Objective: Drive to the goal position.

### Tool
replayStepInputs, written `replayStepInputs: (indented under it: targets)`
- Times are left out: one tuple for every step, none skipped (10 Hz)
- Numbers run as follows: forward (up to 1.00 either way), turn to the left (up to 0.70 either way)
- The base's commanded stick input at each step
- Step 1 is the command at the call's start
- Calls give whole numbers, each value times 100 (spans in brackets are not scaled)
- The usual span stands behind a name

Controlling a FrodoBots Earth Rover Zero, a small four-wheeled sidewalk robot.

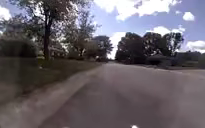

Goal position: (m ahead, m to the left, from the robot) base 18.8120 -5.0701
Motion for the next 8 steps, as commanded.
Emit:
replayStepInputs:
  targets:
    - [85, 0]
    - [85, 0]
    - [85, 0]
    - [85, 0]
    - [85, 0]
    - [85, 0]
    - [85, 0]
    - [85, 0]
